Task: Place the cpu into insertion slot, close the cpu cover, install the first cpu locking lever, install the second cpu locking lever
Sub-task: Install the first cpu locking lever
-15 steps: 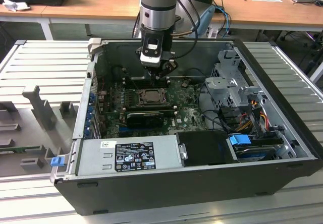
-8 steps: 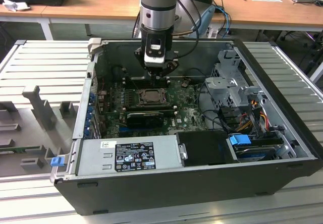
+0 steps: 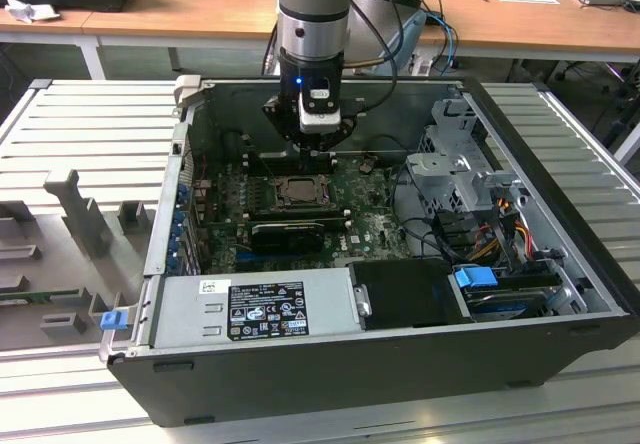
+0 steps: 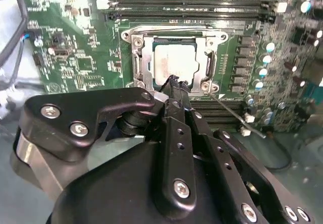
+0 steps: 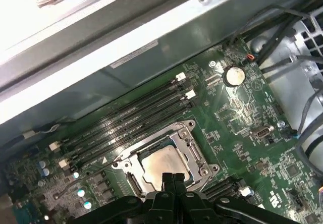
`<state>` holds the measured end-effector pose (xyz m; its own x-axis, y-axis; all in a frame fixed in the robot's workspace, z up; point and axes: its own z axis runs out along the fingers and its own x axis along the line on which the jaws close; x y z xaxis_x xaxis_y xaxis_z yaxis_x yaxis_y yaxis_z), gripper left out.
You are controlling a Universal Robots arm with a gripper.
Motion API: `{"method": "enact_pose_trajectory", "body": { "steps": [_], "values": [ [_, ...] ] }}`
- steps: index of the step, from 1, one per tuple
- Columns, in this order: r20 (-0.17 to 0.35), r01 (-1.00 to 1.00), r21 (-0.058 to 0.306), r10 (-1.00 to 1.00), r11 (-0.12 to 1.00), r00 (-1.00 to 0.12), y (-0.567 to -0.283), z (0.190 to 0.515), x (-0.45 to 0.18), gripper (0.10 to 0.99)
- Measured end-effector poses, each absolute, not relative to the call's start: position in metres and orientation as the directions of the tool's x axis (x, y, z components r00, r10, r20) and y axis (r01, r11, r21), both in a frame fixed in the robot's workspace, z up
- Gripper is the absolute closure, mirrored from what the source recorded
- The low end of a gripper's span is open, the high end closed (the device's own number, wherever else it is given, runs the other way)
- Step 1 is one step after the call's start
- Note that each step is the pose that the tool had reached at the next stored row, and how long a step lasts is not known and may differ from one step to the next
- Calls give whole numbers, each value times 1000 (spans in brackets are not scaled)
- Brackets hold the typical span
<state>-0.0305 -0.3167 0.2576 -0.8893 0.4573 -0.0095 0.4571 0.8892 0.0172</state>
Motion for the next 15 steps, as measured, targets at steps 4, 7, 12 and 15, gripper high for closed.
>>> {"method": "enact_pose_trajectory", "body": {
  "steps": [4,7,12,15],
  "values": [
    [-9,345,17,346,938,-938,-317,257,-30,980],
    [-9,259,17,259,966,-966,-317,257,-30,980],
    [-9,95,17,96,995,-995,-317,257,-30,980],
    [-9,5,17,6,1000,-1000,-317,257,-30,980]
  ]
}}
